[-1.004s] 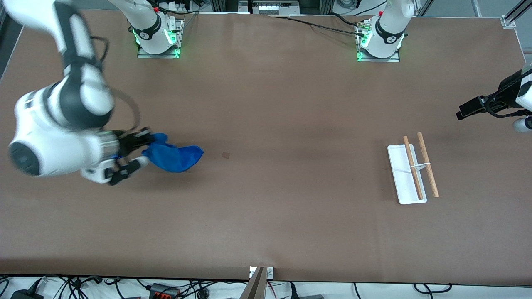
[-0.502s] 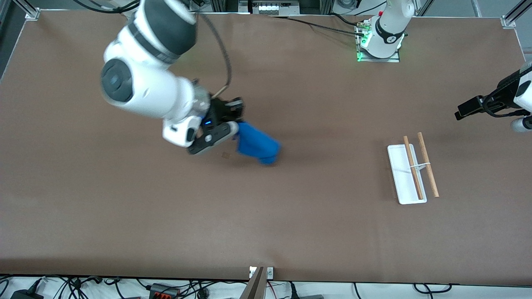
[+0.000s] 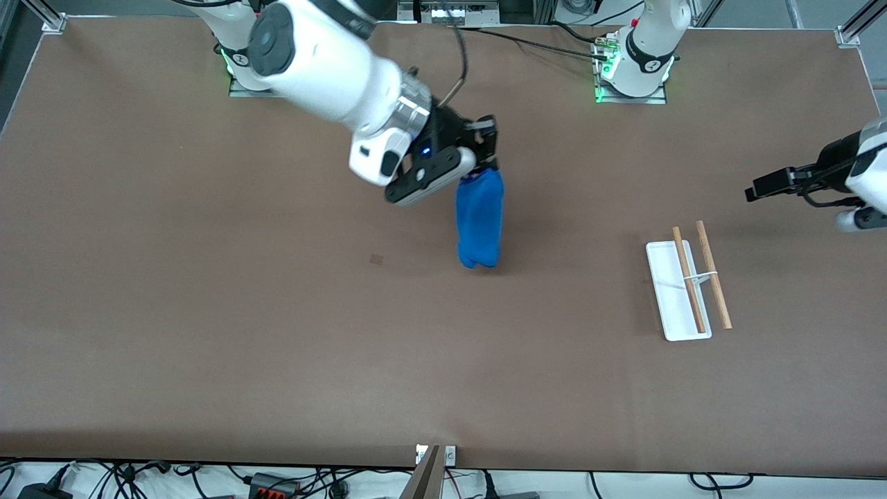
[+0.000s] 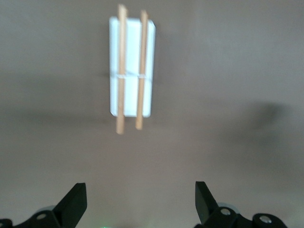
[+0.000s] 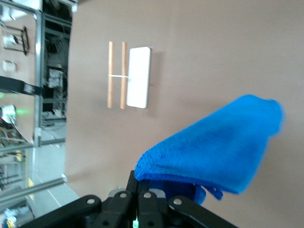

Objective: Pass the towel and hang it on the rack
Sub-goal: 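Lift the blue towel with the right gripper toward the table middle, then reach the left gripper to the hanging towel while the right gripper holds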

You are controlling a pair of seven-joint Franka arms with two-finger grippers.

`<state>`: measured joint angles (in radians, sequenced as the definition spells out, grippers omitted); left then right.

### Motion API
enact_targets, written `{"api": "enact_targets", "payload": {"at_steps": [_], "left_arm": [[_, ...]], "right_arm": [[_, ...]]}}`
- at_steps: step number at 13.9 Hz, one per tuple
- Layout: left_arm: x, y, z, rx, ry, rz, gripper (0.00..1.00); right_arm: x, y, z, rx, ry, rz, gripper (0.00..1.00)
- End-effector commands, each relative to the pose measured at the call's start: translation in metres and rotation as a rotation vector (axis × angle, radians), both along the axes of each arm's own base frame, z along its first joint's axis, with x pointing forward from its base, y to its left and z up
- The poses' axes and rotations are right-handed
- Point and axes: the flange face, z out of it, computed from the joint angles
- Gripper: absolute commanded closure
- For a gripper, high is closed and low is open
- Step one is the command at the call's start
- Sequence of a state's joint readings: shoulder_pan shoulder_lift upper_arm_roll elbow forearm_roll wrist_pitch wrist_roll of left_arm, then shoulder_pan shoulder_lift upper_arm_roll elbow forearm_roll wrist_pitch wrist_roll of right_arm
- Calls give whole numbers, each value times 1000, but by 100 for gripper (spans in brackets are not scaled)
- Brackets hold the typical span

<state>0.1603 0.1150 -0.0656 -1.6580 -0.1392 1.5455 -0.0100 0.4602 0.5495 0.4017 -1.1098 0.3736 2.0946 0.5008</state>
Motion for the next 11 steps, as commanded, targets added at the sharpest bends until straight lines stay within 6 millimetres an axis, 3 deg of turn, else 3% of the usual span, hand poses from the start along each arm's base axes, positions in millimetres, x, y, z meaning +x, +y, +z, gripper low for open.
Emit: {"api": "enact_targets", "payload": {"at_steps": [1,3,5,9,11], "left_arm": [[10,-13,-35,-134,65,-96,0],[16,-15,-55,-189,80,-143,0],[17,-22,-63,-227,62,-269,0],[18,-68,-75,-313,-2,-584,0],[15,-87,-91,-350,-76,-757,0]], "right_arm": [[-11,26,1,61,0,-40,100],[-10,31,-3,74,-8,-48,100],[-13,34,-5,76,-9,-47,100],[-15,36,-7,68,-14,-42,100],[-15,37,-7,67,-15,-40,100]]}}
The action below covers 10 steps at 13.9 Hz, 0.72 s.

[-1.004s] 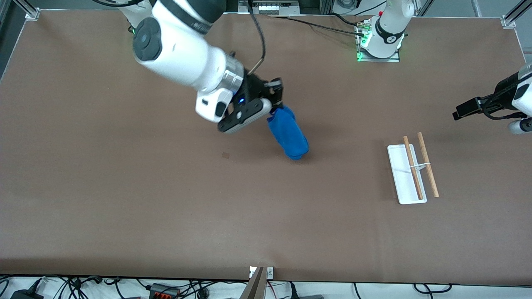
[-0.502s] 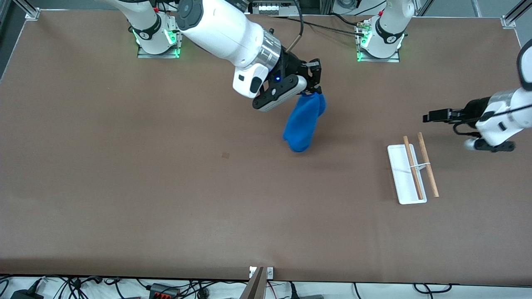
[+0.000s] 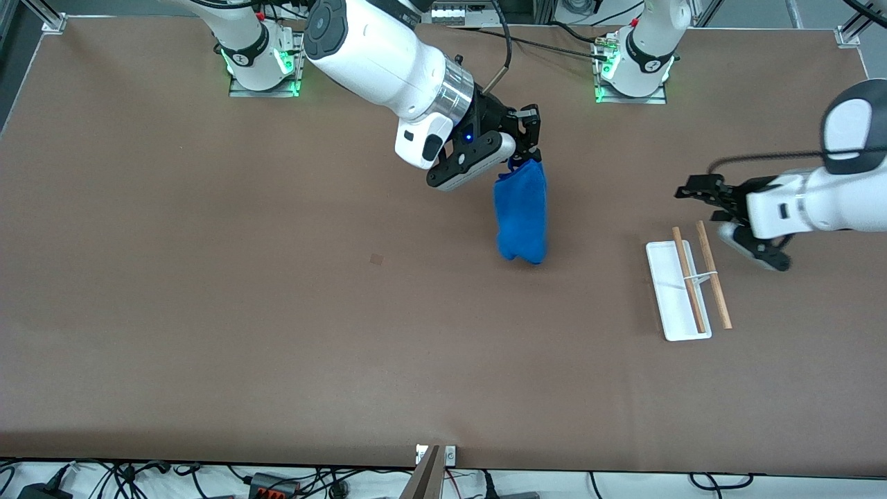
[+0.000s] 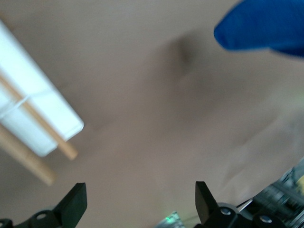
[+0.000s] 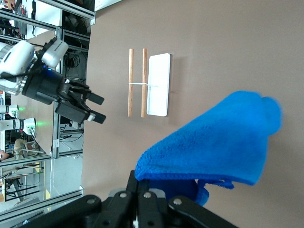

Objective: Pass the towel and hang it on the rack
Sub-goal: 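Reach the left gripper to the hanging towel while the right gripper holds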

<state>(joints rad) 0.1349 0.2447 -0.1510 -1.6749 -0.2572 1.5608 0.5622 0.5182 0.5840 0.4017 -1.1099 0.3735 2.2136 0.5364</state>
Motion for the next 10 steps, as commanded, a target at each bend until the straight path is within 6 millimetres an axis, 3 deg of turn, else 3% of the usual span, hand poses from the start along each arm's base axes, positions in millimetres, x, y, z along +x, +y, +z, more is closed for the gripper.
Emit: {"api": "enact_targets", "payload": {"at_steps": [1,5,8,10], "left_arm": [[-4,-27,-21,-118,-106,-178,0],[-16,-68,-50,-252,-241,-311,0],[-28,-83,-83,-413,-347,-371,0],[-36,-102,-93,-435,-368,-390,0]], "right_arm": [[-2,4,5,12,-2,-7,100],[-2,4,5,-5,-22,-3,100],[-2,4,5,-6,-23,-3,100],[-3,4,6,-4,-23,-3,100]]}}
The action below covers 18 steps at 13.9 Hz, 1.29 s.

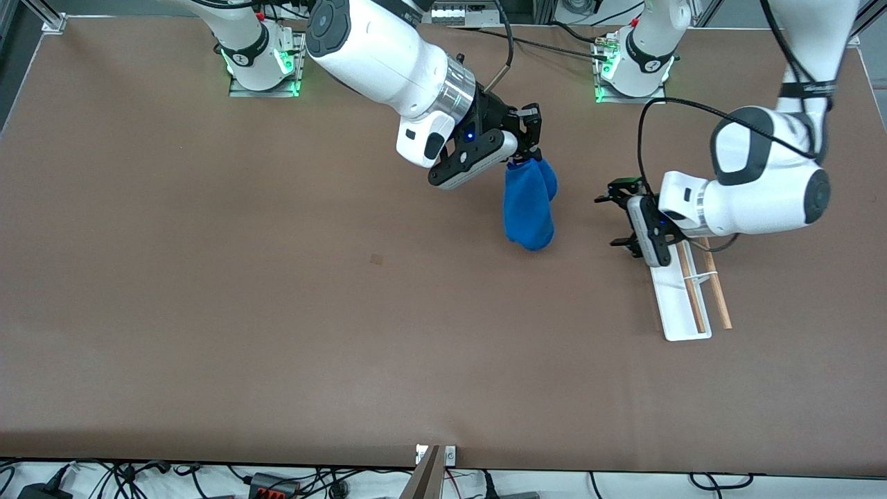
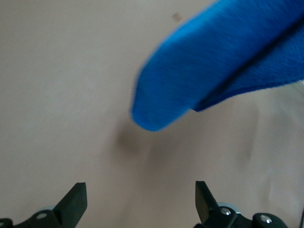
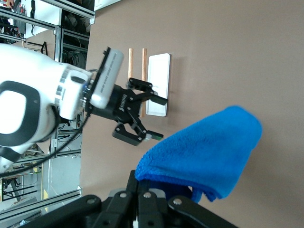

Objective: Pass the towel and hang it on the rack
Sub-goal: 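Reach the left gripper to the hanging towel while the right gripper holds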

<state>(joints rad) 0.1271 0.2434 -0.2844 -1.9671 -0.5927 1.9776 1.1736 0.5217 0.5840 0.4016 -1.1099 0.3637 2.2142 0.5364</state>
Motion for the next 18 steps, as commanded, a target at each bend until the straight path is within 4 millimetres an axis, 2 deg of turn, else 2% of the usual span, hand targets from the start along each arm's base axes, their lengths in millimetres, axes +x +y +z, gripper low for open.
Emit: {"api": "enact_targets", "payload": {"at_steps": [1,4,8,10,12,16,18], "left_arm": [[-16,-20,-7,-32,-65,-35,0],[-20,-43,-34,-85,-119,-49,0],[-17,-55,-72,-131,-178,-96,0],[-14,-56,-83,-177,-214,-96,0],[-16,-71,-95,-213,-244,-85,0],[-21,-101,-92,-227,-297,-118,1],[-17,-111,-84,-235,-317,-129,2]], "right_arm": [[-1,2,6,2,-15,-7,100],[-1,2,6,1,-15,-8,100],[-4,6,5,0,-17,-2,100],[-4,6,5,0,-17,-1,100],[-4,6,5,0,-18,0,100],[-4,5,4,-18,-37,3,100],[-4,5,4,-18,-37,3,100]]}}
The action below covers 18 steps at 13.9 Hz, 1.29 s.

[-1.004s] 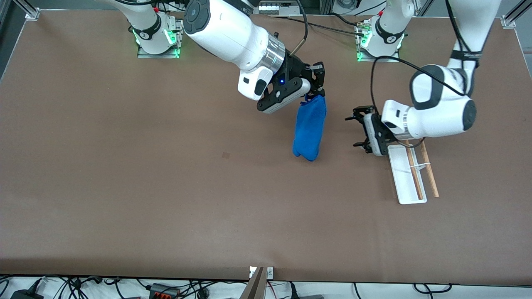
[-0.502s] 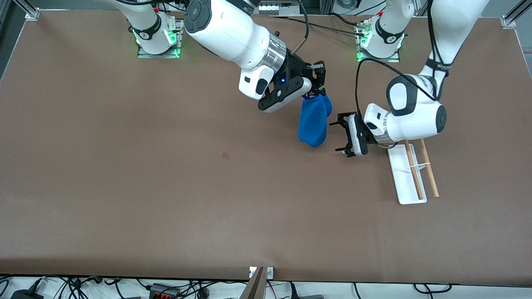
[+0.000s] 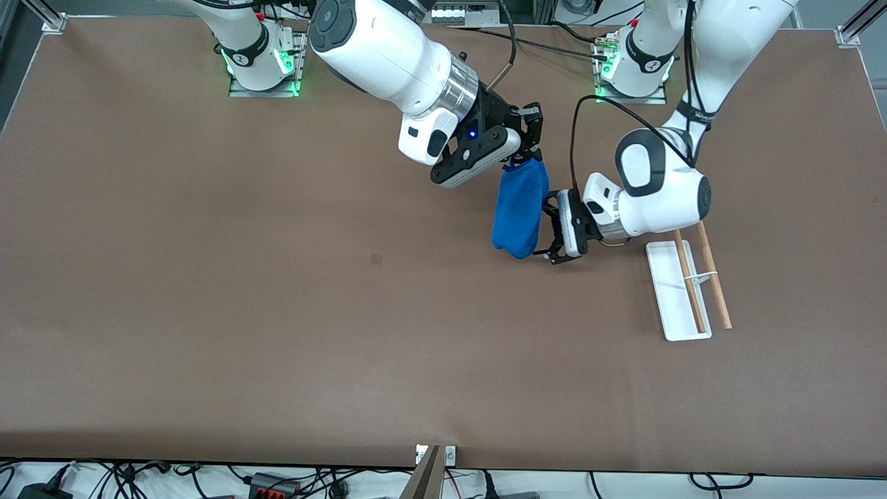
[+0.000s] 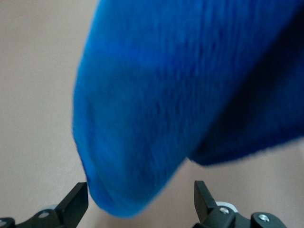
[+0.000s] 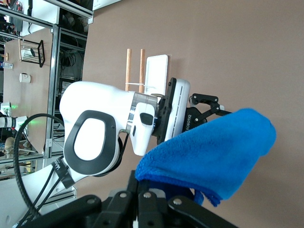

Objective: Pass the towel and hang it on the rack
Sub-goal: 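Reach the left gripper to the hanging towel while the right gripper holds, then close the left gripper on the towel and open the right gripper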

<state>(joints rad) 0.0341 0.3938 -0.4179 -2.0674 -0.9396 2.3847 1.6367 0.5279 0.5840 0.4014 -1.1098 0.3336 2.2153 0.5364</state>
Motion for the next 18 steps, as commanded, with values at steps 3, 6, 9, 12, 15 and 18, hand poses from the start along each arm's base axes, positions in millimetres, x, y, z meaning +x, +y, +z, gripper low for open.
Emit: {"api": "enact_targets", "payload": {"at_steps": [3,6,9,12,15,18], "left_arm": [[16,-16,3,-38,-56,-24,21],[20,-14,-2,-46,-62,-30,81],[21,-13,1,-50,-64,-27,99],[27,0,8,-42,-47,7,99],[31,19,8,-33,-36,37,99],[37,29,14,25,-54,8,99]], "right_arm": [[-1,3,4,0,-14,-4,100],[-1,3,4,0,-15,-3,100],[0,2,4,0,-16,-3,100],[0,2,4,-1,-18,-2,100],[2,0,2,-6,-15,-2,100],[4,-4,-7,-68,-50,-3,0]]}}
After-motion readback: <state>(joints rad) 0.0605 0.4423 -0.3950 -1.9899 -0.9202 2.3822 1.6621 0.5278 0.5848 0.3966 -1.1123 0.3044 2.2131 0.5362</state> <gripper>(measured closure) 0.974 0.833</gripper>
